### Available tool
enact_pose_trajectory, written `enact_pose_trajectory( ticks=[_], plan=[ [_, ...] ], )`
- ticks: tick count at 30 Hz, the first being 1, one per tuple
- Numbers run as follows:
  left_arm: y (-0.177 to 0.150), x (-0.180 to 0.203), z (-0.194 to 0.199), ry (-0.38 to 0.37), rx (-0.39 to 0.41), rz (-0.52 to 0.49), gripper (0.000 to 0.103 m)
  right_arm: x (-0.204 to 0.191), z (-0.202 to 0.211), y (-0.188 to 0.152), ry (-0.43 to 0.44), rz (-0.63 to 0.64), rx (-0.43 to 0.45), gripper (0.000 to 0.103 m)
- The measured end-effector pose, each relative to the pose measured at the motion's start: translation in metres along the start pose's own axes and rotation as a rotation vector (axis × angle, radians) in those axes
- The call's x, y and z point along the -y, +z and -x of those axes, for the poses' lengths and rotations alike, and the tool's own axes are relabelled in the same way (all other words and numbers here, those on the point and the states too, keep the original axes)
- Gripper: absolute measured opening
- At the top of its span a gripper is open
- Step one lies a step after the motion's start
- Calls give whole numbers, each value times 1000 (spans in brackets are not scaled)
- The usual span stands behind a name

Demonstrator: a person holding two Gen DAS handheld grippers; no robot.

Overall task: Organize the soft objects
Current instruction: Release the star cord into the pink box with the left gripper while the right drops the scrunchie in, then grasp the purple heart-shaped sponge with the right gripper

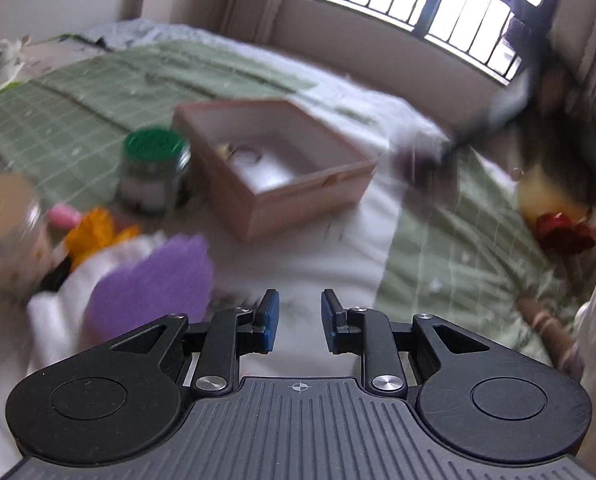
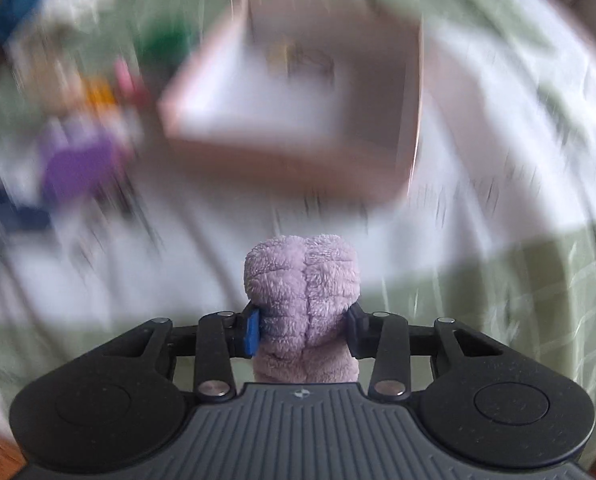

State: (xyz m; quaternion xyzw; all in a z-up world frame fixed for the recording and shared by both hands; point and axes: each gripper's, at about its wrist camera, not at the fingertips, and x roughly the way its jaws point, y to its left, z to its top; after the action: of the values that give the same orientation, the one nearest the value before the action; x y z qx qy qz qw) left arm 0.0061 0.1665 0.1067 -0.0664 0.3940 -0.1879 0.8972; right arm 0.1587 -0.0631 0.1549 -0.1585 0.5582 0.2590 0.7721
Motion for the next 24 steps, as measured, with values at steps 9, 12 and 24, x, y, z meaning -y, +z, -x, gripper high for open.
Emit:
enact_pose_trajectory(
  ticks=[9, 12, 24],
  plan=[
    [-7, -17, 13, 94, -23, -8, 26, 3, 71, 112, -20, -217, 358, 91],
    [6, -33, 32, 127, 28, 22, 26, -27, 62, 110, -64, -116, 308, 91],
    [1, -99, 6, 81, -52, 209, 25, -194, 12, 120, -13, 94, 50, 91]
  ],
)
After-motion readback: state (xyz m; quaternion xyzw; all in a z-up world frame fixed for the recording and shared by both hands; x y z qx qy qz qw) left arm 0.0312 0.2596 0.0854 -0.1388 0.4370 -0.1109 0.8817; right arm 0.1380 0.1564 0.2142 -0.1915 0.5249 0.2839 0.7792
